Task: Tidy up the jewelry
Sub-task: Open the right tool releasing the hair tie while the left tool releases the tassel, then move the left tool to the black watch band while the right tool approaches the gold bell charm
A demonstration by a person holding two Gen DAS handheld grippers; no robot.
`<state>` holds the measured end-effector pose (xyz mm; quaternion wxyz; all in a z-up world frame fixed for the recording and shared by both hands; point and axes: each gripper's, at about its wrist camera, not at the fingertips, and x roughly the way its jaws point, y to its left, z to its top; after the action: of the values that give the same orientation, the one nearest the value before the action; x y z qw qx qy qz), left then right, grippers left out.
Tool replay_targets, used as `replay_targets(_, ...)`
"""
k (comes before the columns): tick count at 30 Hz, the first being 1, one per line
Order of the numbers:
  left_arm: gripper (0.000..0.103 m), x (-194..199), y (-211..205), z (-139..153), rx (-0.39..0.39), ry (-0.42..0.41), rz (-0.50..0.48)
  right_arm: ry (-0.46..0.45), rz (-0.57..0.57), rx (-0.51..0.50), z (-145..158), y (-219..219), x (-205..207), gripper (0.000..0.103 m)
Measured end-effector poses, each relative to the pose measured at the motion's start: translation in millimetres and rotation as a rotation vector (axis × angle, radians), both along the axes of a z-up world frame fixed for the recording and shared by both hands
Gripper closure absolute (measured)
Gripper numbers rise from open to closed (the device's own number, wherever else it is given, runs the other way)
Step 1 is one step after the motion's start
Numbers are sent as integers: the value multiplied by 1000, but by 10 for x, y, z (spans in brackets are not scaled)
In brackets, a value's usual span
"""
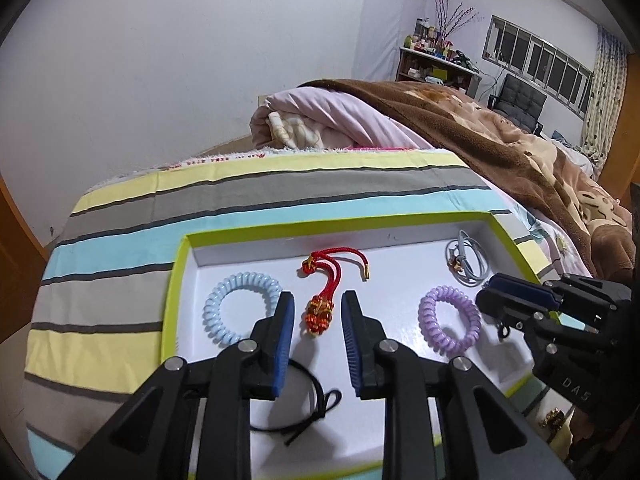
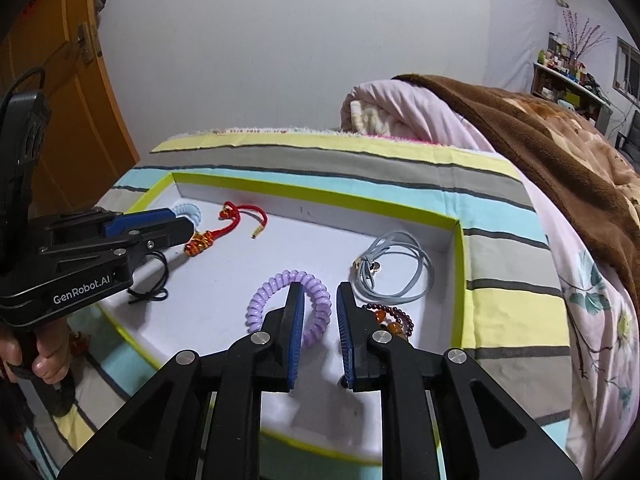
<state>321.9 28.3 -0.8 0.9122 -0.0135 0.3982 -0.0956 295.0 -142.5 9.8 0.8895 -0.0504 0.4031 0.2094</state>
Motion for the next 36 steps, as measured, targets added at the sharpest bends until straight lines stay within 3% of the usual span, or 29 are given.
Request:
replay_targets(18,78,-1050,-20,511,-12,-115,29,-107,7,85,568,-289,-1009,84)
replay_targets(19,78,-1121,-27,523,-10,-121,30,-110,8,89,581,-308,-1060,83)
replay_targets(21,78,-1282,-41,541,-7,-138,33,-119,7,97,617,-350,-1216,65)
replay_targets(22,78,-1350,-41,539,-9,-141,32,-121,7,101,629,-374,-1271,62)
replay_targets(36,78,-2213,25,487,-15,-209,101,-172,32,104,616,-540,-2121,61)
